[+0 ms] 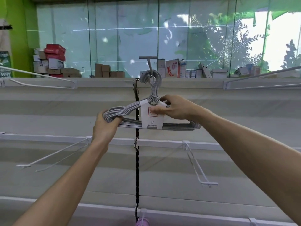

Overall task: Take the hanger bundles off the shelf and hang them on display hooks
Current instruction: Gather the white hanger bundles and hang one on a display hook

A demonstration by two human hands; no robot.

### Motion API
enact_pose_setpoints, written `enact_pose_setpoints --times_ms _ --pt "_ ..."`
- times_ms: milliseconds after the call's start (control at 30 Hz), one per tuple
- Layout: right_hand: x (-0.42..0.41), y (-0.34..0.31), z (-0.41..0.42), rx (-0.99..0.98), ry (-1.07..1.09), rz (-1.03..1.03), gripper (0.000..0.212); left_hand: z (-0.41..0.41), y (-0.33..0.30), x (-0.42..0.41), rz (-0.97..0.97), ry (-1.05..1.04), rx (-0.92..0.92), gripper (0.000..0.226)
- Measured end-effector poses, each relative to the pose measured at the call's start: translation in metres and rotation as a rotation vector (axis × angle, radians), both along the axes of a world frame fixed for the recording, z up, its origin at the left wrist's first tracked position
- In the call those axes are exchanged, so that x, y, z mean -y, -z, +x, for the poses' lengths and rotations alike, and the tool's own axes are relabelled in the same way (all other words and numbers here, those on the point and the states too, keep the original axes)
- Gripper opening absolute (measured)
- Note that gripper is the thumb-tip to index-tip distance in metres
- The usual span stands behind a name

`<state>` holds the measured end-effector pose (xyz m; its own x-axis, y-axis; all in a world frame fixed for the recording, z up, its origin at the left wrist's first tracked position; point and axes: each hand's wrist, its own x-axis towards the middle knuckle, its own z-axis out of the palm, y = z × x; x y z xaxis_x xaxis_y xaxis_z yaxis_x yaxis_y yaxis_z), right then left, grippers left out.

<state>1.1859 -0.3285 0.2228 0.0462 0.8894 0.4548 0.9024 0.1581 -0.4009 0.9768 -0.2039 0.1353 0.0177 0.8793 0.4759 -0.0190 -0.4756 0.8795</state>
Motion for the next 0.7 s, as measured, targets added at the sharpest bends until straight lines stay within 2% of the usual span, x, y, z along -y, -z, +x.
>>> enact_pose_setpoints --times_ms 100,233,333,533,700 --pt "0.005 0.005 -0.003 0.034 0.038 0.057 0.052 -0.013 -0.003 0.007 0.169 -0.084 -0.176 0.067" --pt "0.015 0.014 -0.004 0.064 0.083 0.112 0.054 -0.020 -0.010 0.023 0.347 -0.174 -0.340 0.061" --pt "0.027 0.018 0.000 0.086 0.124 0.149 0.061 -0.018 -0.013 0.037 0.440 -0.185 -0.380 0.052" --pt "0.059 0.029 0.015 0.124 0.171 0.214 0.055 0.003 -0.013 0.067 0.624 -0.168 -0.407 0.037" --pt "0.083 0.037 0.032 0.139 0.169 0.228 0.052 0.018 -0.014 0.080 0.680 -0.113 -0.465 0.039"
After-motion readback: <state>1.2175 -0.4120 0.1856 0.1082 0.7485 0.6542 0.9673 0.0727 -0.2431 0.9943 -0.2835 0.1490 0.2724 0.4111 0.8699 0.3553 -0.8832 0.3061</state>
